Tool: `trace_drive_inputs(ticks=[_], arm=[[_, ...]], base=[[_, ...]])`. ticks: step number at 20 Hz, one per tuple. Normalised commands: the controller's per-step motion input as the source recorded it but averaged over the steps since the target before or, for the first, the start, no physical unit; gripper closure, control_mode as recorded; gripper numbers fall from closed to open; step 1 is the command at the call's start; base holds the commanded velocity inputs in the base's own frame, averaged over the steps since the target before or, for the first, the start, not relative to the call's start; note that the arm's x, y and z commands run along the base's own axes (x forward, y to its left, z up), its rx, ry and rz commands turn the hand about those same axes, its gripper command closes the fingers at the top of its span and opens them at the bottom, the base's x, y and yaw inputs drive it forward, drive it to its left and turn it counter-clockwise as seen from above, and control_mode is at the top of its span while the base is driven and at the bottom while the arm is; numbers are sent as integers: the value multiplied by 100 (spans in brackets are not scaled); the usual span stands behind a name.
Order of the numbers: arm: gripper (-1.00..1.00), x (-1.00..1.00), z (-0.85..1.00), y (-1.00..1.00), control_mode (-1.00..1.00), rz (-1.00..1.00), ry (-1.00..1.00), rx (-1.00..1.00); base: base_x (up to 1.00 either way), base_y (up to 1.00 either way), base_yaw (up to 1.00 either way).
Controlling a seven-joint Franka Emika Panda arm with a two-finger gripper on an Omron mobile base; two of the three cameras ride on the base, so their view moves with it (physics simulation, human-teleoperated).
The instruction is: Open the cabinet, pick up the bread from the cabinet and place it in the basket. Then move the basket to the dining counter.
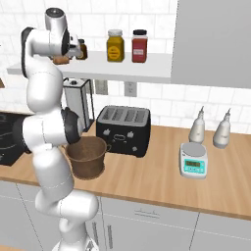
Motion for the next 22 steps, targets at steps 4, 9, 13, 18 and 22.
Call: trace_drive_inputs(ticks=[4,9,13,18,22], arm=[[100,-87,0,-28,-100,-5,-8,0],[100,-100,0,-53,-100,-9,-4,3],[100,-100,13,-54,-100,-15,5,8],[100,-100,1,-76,-100,-14,7,5],[100,-100,0,-69,-100,-12,7,0]], base=[[0,0,0],[0,0,0],[0,0,0],[0,0,0],[0,0,0]])
